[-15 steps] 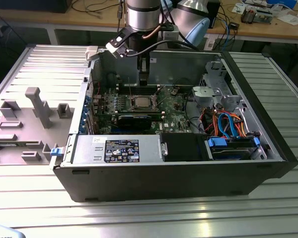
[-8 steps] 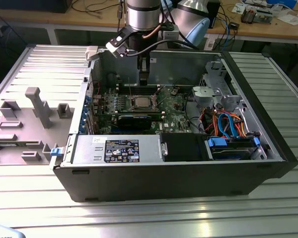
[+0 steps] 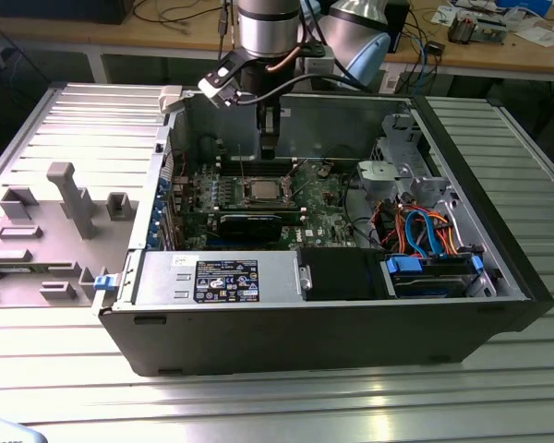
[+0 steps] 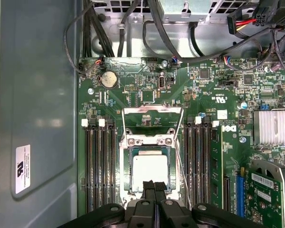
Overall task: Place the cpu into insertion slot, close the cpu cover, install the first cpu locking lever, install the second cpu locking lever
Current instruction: 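Close the cpu cover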
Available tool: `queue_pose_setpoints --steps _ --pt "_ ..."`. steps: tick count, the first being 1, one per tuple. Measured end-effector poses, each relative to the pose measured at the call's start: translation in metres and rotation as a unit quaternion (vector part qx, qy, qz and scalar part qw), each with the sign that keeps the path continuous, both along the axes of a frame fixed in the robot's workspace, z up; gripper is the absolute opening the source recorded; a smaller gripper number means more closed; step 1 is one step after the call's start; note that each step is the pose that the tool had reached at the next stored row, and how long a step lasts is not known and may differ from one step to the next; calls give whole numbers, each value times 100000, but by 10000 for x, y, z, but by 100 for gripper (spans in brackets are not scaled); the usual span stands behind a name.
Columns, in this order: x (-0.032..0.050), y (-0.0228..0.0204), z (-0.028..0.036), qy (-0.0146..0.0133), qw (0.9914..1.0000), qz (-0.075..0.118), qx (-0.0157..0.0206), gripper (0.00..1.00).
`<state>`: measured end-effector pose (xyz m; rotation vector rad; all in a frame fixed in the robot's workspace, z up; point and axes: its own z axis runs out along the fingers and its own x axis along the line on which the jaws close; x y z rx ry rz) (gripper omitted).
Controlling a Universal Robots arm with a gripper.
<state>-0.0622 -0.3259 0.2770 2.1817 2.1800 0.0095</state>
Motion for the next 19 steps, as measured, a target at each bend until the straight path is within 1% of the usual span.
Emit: queue_pose_setpoints --steps 19 --pt "64 0 0 -1 100000 -5 1 11"
